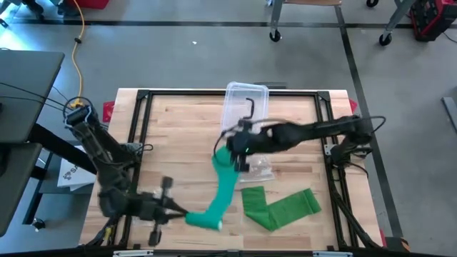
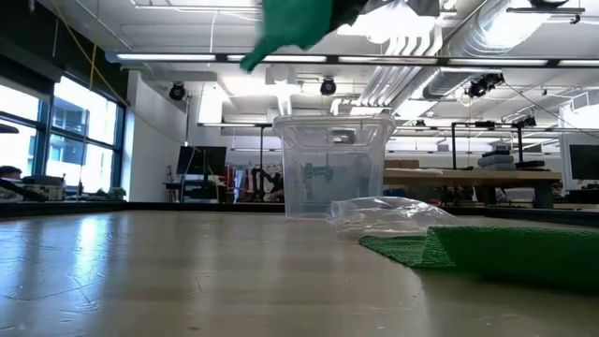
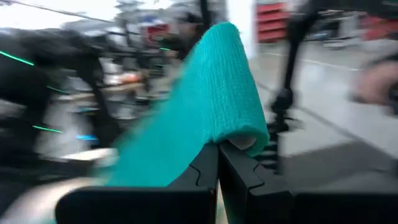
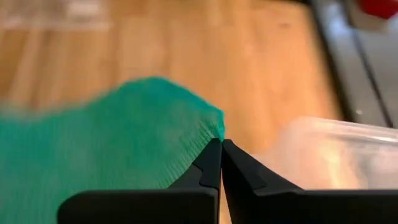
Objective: Roll bandage
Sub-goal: Roll the blue bandage
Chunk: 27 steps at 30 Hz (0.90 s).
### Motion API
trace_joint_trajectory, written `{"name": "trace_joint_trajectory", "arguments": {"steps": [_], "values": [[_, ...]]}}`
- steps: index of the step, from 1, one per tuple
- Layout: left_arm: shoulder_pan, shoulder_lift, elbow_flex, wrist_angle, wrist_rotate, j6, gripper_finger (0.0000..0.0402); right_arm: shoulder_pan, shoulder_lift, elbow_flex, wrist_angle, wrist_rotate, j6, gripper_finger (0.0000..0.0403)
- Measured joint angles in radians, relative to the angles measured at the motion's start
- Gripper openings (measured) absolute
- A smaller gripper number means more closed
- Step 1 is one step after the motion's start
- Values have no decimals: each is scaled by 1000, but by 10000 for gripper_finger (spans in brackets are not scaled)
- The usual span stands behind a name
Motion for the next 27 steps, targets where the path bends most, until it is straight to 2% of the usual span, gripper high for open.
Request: {"name": "trace_joint_trajectory", "arguments": {"steps": [4, 7, 11, 16, 19, 22, 27], "values": [[-45, -57, 0, 6, -220, 85, 0, 62, 87, 0, 23, -27, -33, 0], [-55, -88, 0, 5, -291, 130, 0, 96, 143, 0, 49, -28, -62, 0], [-54, -109, 0, 5, -273, 169, 0, 112, 204, 0, 74, -28, -92, 0], [-54, -109, 0, 3, -131, 148, 0, 82, 251, 0, 120, -24, -91, 0], [-54, -97, 0, 2, -69, 119, 0, 44, 267, 0, 140, -112, -55, 11], [-54, -91, 0, 3, -65, 103, 0, 9, 269, 0, 144, -209, -42, 51], [-54, -90, 0, 7, -98, 93, 0, -10, 250, 0, 116, -231, -124, 145]]}}
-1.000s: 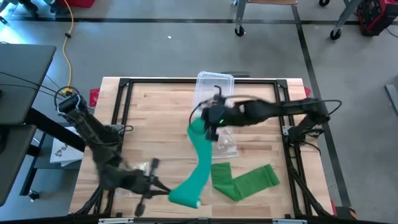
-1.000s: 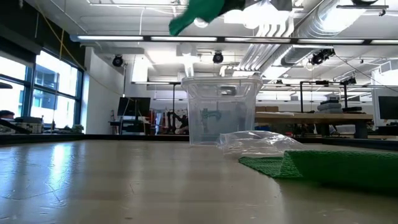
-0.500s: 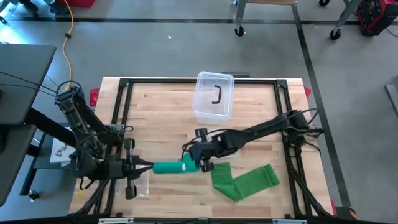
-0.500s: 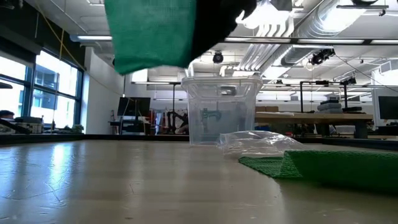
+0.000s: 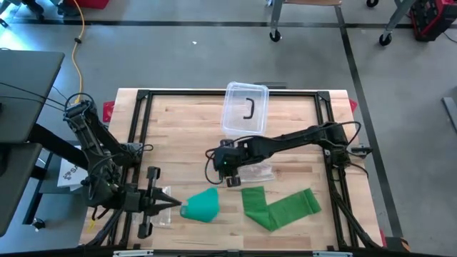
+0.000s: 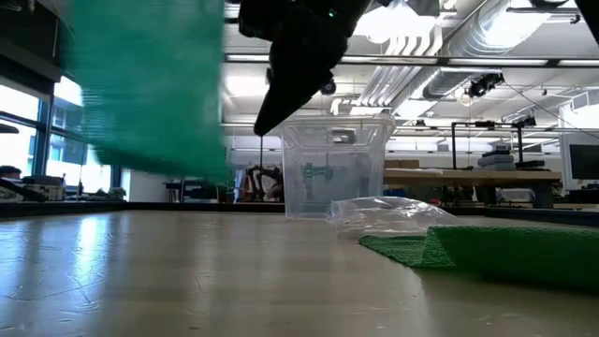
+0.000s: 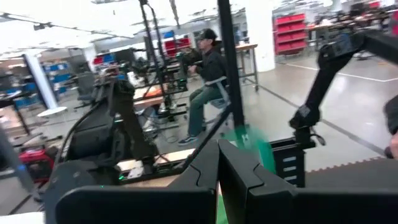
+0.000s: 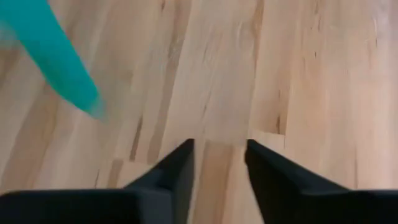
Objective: Roll bandage
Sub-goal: Roll the blue bandage
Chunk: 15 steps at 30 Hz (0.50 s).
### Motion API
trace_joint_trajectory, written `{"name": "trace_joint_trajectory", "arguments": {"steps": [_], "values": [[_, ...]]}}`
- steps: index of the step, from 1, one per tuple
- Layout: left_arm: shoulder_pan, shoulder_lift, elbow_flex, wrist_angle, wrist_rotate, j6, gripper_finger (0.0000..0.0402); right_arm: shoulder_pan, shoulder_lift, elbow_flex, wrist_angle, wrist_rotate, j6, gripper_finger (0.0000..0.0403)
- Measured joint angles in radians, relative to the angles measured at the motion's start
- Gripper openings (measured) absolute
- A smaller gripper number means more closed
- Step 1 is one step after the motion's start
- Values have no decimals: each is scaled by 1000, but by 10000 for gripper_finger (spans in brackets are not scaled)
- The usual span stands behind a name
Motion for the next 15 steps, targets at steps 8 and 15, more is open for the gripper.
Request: {"name": "trace_joint_trajectory", "arguments": {"steps": [8, 15], "values": [[0, 0, 0, -13, -130, -16, 0, 1, -67, 0, -68, 42, -22, 194], [0, 0, 0, -179, -222, -217, 0, 3, -72, 0, -232, 142, -18, 194]]}}
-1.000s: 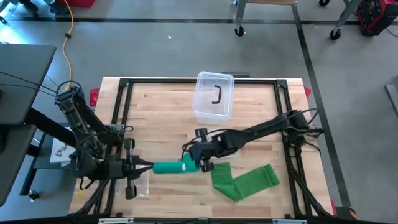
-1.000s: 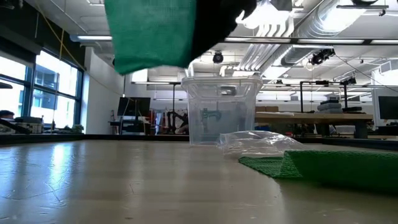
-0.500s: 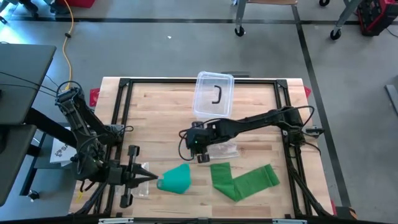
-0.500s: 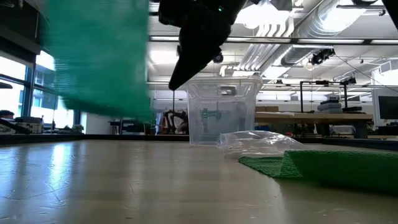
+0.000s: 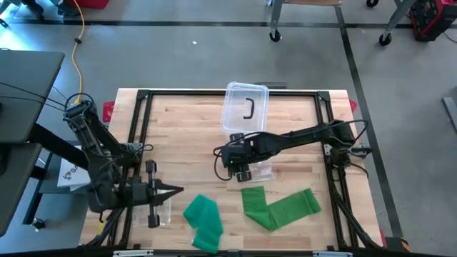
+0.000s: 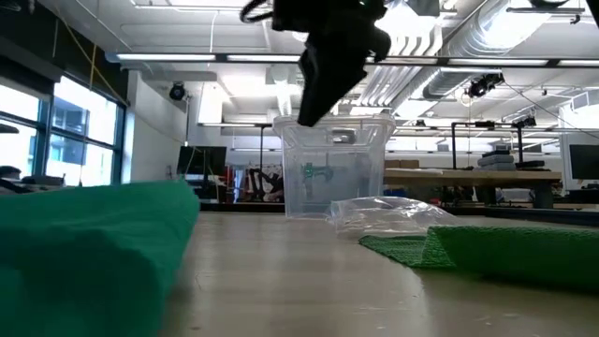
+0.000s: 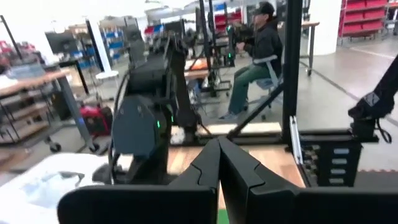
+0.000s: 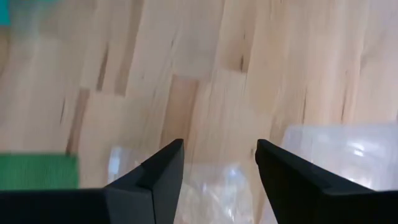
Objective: Roll bandage
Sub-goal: Roll the blue bandage
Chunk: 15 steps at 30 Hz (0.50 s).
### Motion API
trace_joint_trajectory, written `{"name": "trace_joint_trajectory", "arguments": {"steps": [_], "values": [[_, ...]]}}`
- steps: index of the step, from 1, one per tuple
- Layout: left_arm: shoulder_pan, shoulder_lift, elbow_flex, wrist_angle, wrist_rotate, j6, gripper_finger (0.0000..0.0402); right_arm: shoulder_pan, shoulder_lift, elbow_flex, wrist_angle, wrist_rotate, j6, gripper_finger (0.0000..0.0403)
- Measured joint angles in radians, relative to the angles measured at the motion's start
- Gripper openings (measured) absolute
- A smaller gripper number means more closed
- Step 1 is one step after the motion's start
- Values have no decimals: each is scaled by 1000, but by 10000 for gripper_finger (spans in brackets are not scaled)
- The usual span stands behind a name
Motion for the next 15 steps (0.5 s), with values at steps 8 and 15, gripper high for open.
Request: {"name": "trace_joint_trajectory", "arguments": {"steps": [8, 15], "values": [[10, 0, 0, -353, 21, -404, 0, 78, -1, 0, -118, 1, 8, 194], [37, 66, 0, -591, 376, -680, 0, 194, -66, -67, -152, -2, 43, 194]]}}
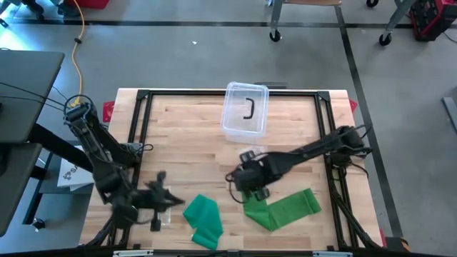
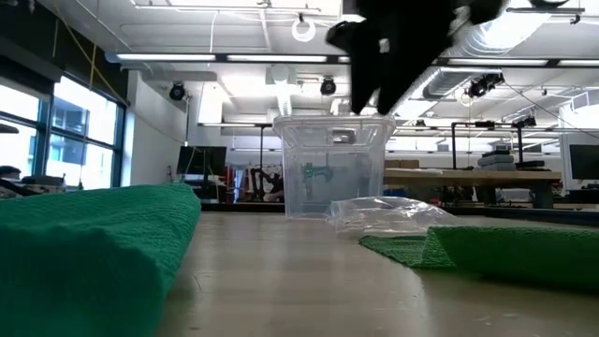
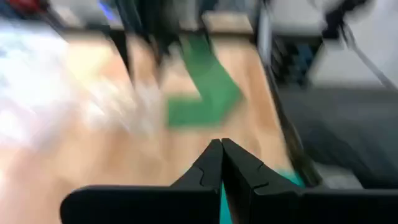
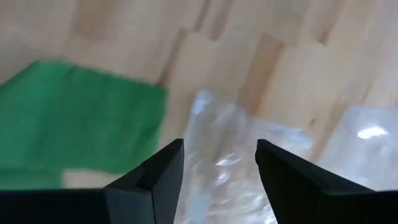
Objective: Roll bandage
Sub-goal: Roll the blue bandage
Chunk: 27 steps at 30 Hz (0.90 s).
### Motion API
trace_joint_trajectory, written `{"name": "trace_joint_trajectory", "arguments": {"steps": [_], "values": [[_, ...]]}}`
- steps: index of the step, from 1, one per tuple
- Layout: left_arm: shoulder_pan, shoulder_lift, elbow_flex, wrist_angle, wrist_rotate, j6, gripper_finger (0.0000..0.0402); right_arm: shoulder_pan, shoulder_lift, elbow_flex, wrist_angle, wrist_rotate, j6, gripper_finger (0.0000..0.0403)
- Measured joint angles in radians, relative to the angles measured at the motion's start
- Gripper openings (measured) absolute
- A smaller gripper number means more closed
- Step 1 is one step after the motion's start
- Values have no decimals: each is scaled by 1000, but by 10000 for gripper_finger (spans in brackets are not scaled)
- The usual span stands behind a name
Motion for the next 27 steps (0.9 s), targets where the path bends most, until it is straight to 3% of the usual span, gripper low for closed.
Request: {"name": "trace_joint_trajectory", "arguments": {"steps": [4, 8, 12, 15, 19, 27], "values": [[27, 161, 0, 2, 247, -92, 0, 47, -169, -233, 149, 0, 139, 191], [44, 334, -1, 39, 370, -152, 0, 73, -346, -477, 431, -3, 327, 184], [57, 450, 0, 206, 445, -64, 13, 108, -458, -623, 647, 2, 410, 183], [63, 488, 19, 327, 496, 84, 40, 126, -499, -670, 725, 42, 429, 183], [66, 516, 42, 352, 506, 207, 94, 132, -511, -685, 785, 71, 427, 183], [91, 576, 42, 359, 529, 249, 222, 132, -507, -685, 811, 72, 426, 183]]}}
